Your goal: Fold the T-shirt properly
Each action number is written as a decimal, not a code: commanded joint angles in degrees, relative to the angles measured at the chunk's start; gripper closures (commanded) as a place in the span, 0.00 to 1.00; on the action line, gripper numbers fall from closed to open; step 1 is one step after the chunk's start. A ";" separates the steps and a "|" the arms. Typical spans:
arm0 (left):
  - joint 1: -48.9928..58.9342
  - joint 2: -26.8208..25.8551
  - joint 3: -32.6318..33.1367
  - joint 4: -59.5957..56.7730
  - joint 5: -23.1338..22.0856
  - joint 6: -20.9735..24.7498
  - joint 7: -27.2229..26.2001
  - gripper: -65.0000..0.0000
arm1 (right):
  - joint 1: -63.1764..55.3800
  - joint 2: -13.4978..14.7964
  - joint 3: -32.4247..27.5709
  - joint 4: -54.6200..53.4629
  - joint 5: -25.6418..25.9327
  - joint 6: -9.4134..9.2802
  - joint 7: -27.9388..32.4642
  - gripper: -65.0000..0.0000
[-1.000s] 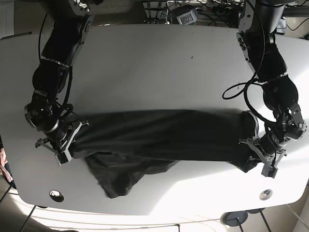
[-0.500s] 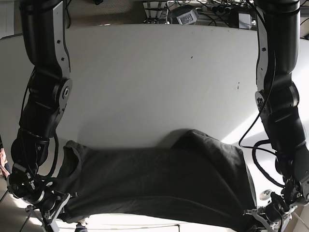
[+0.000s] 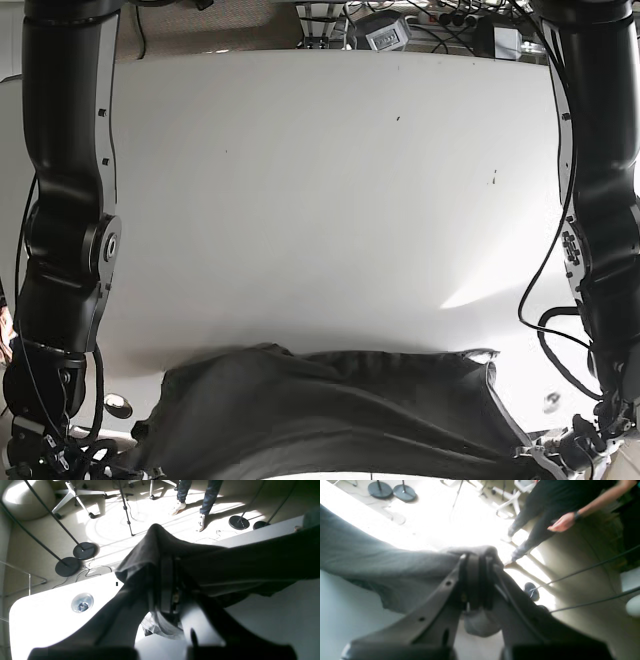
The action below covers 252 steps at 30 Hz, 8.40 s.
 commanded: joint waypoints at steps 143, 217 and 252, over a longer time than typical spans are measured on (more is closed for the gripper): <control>86.01 0.00 -30.40 63.13 -11.46 0.50 6.77 0.41 | -86.16 -6.63 32.30 48.62 21.72 -0.34 -14.73 0.05; 72.03 5.27 -35.23 76.93 -16.12 0.68 30.33 0.45 | -67.96 -6.72 24.48 50.91 10.47 -0.34 -12.70 0.00; 60.60 -1.23 -24.60 46.69 -16.12 23.36 7.91 0.22 | -44.40 -2.68 15.86 -10.98 6.86 -0.34 13.67 0.91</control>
